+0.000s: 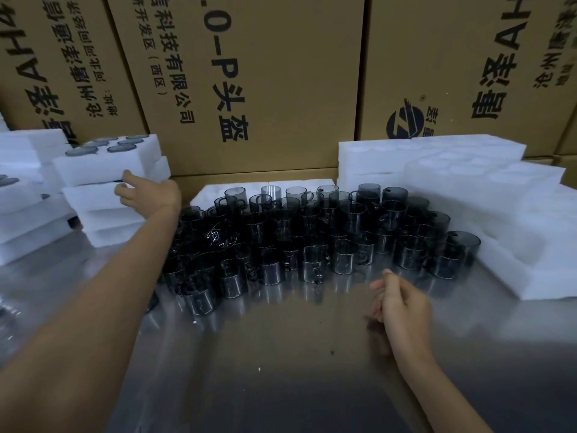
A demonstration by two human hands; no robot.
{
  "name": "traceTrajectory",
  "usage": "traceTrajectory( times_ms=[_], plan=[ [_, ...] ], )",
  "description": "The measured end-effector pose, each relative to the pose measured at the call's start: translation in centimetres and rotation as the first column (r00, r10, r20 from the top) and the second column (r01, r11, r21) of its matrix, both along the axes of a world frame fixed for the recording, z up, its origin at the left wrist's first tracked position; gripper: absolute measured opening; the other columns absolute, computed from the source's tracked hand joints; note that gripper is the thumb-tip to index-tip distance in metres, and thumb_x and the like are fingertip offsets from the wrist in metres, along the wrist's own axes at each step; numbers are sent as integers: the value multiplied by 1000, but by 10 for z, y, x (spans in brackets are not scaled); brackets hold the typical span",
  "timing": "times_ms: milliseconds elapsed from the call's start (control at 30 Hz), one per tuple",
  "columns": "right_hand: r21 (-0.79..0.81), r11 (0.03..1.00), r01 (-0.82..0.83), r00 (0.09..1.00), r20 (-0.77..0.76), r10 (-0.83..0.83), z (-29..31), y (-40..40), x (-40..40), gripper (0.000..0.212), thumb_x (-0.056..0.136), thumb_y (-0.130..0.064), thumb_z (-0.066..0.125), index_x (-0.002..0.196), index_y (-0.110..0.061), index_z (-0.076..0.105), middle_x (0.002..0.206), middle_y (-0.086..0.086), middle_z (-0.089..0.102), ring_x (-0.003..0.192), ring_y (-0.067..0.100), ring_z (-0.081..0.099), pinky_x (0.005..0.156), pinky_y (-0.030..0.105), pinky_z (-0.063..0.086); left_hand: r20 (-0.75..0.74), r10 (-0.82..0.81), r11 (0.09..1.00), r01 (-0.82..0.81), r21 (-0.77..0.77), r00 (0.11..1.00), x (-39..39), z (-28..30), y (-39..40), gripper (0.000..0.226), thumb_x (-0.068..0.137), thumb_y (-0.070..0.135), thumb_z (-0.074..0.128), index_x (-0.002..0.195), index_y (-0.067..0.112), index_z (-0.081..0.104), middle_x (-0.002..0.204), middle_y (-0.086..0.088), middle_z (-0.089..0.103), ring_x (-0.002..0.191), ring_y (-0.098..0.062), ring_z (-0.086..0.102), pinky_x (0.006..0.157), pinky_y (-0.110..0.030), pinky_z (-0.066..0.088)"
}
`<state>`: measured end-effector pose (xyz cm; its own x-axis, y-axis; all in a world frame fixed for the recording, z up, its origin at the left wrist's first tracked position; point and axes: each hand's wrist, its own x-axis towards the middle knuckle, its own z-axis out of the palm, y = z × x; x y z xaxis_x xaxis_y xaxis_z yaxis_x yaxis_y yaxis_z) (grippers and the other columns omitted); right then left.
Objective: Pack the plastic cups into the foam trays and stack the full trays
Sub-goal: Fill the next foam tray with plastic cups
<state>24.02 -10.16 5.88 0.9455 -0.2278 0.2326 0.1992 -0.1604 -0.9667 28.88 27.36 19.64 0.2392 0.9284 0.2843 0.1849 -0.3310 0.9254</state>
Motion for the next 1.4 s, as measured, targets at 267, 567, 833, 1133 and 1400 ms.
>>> traceTrajectory(
  times_ms=[267,567,833,1133,1400],
  plan=[
    [61,998,2,999,-47,1,3,-4,-1,41,102,-35,43,71,-21,66,49,-3,57,44,5,52,64,35,48,0,-205,923,194,333,979,-26,-17,-134,68,83,6,57,147,10,33,150,-17,26,142,-34,24,117,-46,19],
    [-320,922,218,944,307,-117,22,-15,-29,12,86,-15,61,95,-21,67,93,-7,67,96,16,53,84,37,45,-200,-469,763,508,400,860,-72,-95,-294,66,83,10,59,146,13,36,148,-13,30,142,-29,23,117,-44,20],
    [-570,707,419,891,410,-198,113,-123,33,61,84,-16,56,144,-15,42,154,6,38,143,28,29,110,45,27,-540,-381,385,659,646,751,-86,-131,-318,46,92,17,48,138,14,49,149,-12,38,145,-28,24,124,-44,3],
    [-908,365,204,967,129,-220,128,-171,109,50,97,-23,54,143,-13,39,155,11,34,149,35,15,115,50,23,-558,-397,328,680,655,729,-82,-134,-319,42,91,15,49,133,14,54,147,-12,41,144,-28,27,124,-46,9],
    [-651,730,208,876,456,156,118,-165,26,23,91,-12,63,110,-19,52,164,-7,20,117,20,47,76,36,49,176,-686,692,558,459,706,-94,-116,-309,36,91,8,48,125,15,55,131,-2,48,128,-18,44,110,-43,35]
  ],
)
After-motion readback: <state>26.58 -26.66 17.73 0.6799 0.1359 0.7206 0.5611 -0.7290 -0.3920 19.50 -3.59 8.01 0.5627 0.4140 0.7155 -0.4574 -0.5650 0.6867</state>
